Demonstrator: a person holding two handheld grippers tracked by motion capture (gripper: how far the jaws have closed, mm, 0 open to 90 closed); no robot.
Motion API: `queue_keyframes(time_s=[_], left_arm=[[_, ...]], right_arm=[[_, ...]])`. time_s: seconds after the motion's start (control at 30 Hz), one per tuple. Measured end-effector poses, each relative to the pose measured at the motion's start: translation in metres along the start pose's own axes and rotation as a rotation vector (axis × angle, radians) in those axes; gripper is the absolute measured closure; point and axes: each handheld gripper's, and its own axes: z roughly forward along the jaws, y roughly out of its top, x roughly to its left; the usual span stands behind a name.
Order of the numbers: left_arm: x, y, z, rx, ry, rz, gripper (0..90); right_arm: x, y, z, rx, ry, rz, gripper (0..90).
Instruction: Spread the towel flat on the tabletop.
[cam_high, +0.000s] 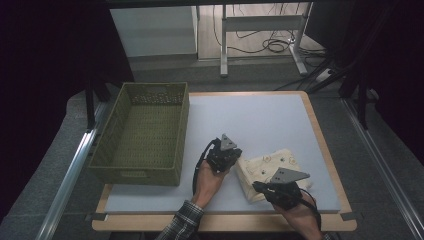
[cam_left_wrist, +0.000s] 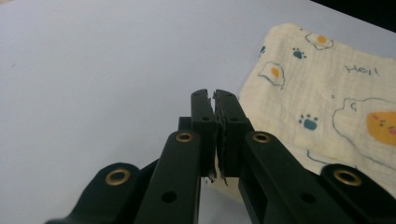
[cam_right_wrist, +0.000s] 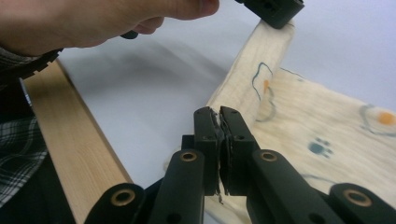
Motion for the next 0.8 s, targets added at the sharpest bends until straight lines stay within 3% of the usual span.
queue_keyframes(time_s=[0.8], left_arm=[[-0.037,0.05,0.059,-0.028,-0.061,0.079,87.0]], right_arm=[[-0.048,-0.03,-0.047,-0.018,-0.137,0.115,86.5]])
